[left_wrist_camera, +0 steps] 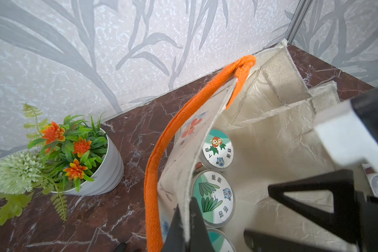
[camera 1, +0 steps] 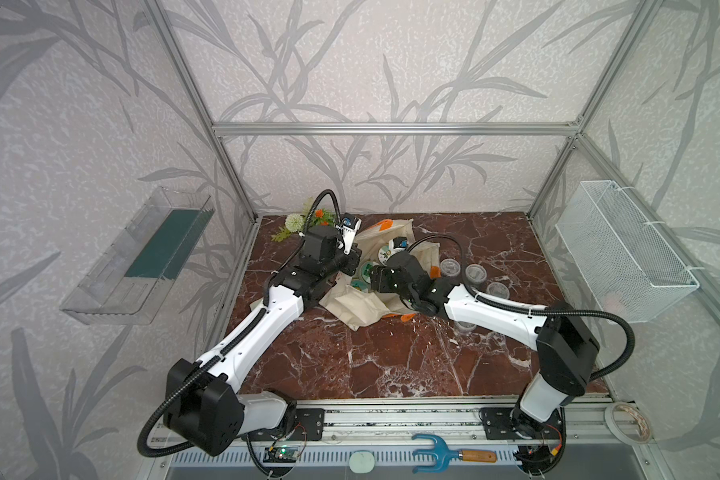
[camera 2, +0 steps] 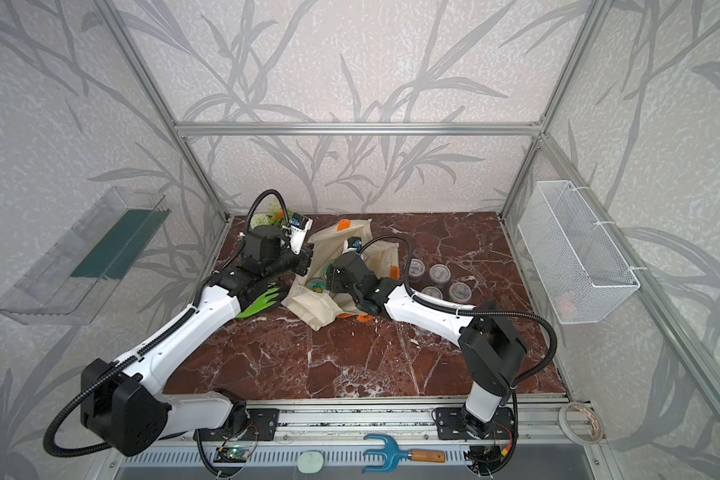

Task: Take out the seed jars from the canvas bag
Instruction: Adjust the canvas bag at the center of the board.

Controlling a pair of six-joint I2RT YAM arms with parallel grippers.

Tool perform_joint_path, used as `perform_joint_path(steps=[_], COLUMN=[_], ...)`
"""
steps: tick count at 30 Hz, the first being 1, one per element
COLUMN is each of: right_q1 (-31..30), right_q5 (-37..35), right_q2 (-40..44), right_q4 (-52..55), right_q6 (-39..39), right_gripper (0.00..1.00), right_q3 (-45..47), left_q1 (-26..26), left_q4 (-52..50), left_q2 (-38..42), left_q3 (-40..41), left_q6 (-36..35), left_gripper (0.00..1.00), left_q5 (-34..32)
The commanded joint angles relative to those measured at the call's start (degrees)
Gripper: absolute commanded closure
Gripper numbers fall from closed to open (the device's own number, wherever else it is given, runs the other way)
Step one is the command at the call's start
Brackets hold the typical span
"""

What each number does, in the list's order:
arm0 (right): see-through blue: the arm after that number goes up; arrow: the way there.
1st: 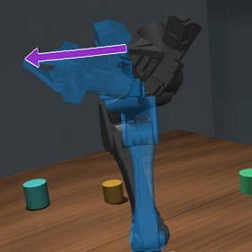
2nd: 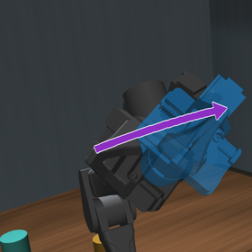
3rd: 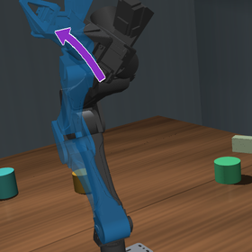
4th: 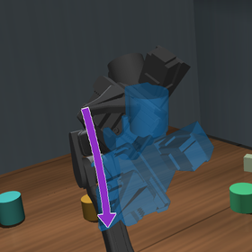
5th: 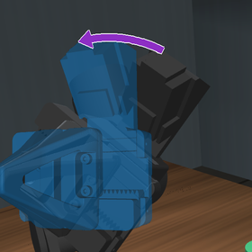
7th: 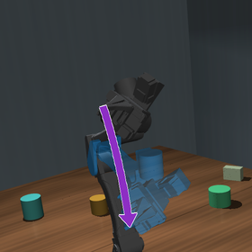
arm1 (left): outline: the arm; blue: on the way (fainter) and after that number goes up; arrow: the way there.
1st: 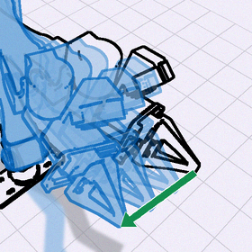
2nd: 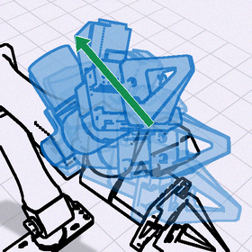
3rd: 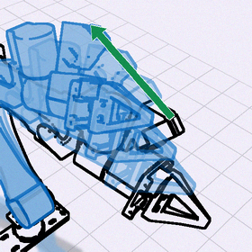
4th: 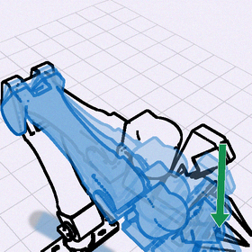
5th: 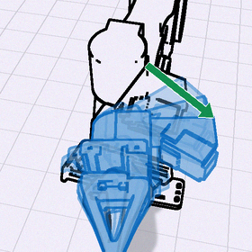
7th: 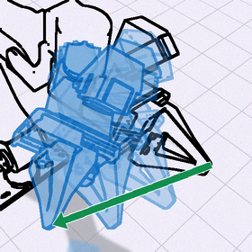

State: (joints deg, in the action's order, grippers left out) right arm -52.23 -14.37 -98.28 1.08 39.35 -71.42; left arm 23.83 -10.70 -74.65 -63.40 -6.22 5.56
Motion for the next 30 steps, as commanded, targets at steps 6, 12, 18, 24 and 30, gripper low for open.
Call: perform_joint_path(steps=[6,12,18,24,30], right_q1=[-5.14,-4.11,0.07,0.48,-0.36], right_q5=[2.01,0.22,0.71,-0.31,0.75], right_q2=[-4.59,-3.23,-1.05,-2.11,-4.48], right_q4=[-0.21,-0.55,-1.34,-1.85,-2.88], right_q6=[0.68,3.69,7.85,8.86,9.43], right_gripper=[0.26,0.17,0.02,0.01,0.01], right_q3=[-3.07,-0.51,3.53,4.28,4.21], left_q1=[-0.02,-0.02,-0.06,-0.02,-0.02], left_q4=[12.48,14.06,12.20,2.86,-12.82], left_q2=[1.03,1.80,3.88,3.14,-1.93], left_q3=[0.74,2.74,4.91,1.60,-7.93], left_q6=[-5.84,-7.30,-7.08,-3.04,0.06], left_gripper=[1.00,1.00,1.00,1.00,0.58], left_q5=[1.02,4.33,7.08,3.25,2.76])
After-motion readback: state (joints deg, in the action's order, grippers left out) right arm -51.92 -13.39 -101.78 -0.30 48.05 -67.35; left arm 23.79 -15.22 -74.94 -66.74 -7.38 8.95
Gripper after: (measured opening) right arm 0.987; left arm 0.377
